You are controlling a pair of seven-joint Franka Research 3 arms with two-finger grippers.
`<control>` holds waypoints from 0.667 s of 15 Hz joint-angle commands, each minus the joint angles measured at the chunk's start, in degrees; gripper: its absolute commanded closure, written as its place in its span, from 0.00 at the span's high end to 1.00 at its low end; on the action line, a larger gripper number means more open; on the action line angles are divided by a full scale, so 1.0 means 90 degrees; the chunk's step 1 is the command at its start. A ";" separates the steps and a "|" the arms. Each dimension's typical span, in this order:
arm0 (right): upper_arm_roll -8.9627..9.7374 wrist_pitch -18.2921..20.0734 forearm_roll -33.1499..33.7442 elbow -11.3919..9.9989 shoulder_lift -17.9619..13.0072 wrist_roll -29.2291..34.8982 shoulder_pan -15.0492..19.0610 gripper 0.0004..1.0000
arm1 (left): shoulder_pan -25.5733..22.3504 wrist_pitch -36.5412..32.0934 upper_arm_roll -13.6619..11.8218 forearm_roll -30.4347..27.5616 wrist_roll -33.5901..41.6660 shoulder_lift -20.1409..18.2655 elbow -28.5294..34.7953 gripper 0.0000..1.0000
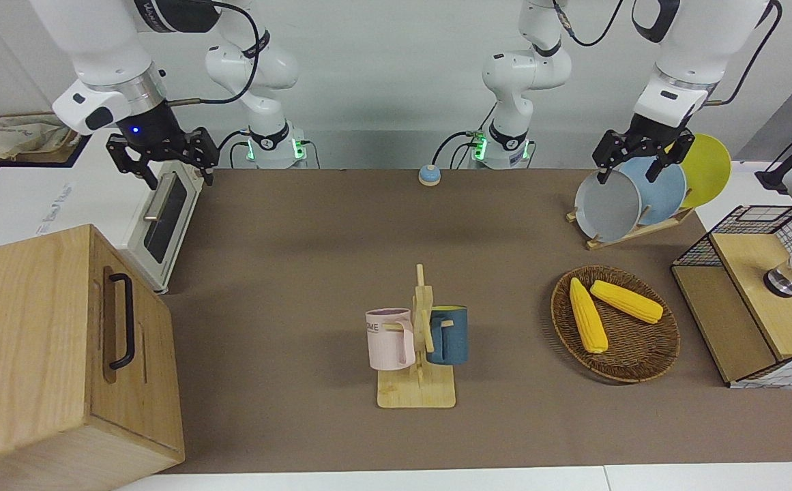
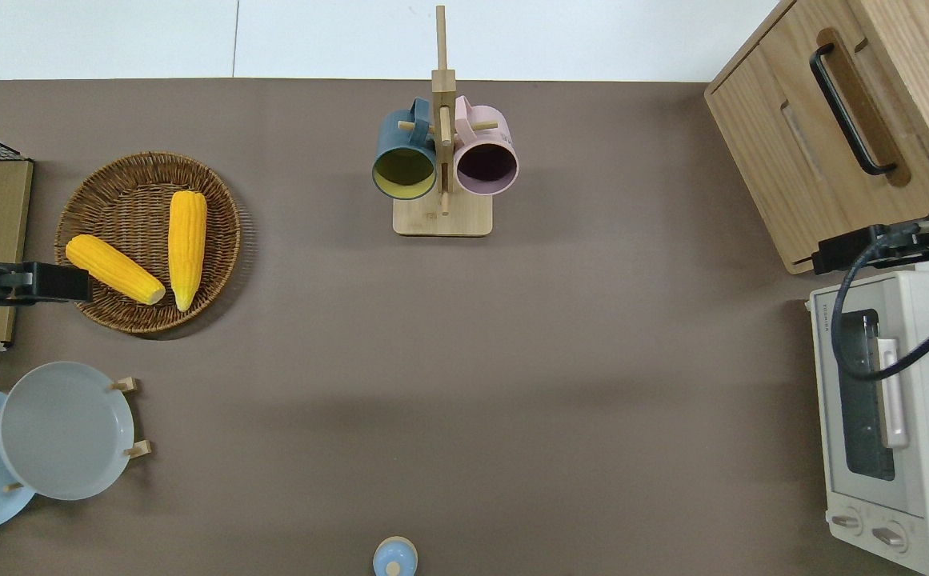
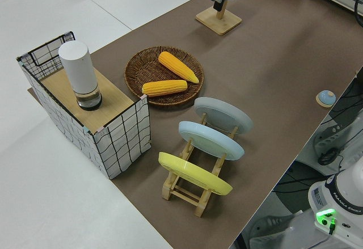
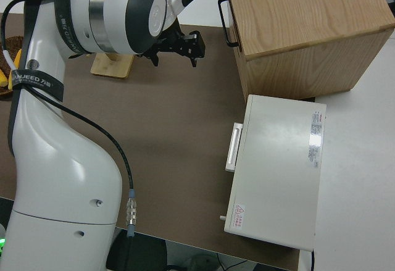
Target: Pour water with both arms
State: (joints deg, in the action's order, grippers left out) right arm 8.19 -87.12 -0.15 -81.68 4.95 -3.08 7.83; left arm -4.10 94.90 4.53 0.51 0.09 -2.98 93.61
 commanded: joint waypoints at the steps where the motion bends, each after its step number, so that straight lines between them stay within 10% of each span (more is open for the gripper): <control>1: 0.0056 0.0071 0.0066 0.0023 -0.0023 -0.0136 0.0116 0.98 | -0.0013 -0.0066 -0.0015 -0.0047 0.0068 -0.0040 -0.0069 1.00; 10: 0.0056 0.0041 0.0047 0.0023 -0.0023 -0.0146 0.0116 0.98 | 0.0025 -0.0066 -0.0006 -0.0057 0.0068 -0.0040 -0.0069 1.00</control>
State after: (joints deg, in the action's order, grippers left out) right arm 8.16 -87.07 -0.13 -81.68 4.95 -3.08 7.90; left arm -4.09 94.90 4.54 0.51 0.10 -3.06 93.29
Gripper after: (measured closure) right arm 0.013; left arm 0.000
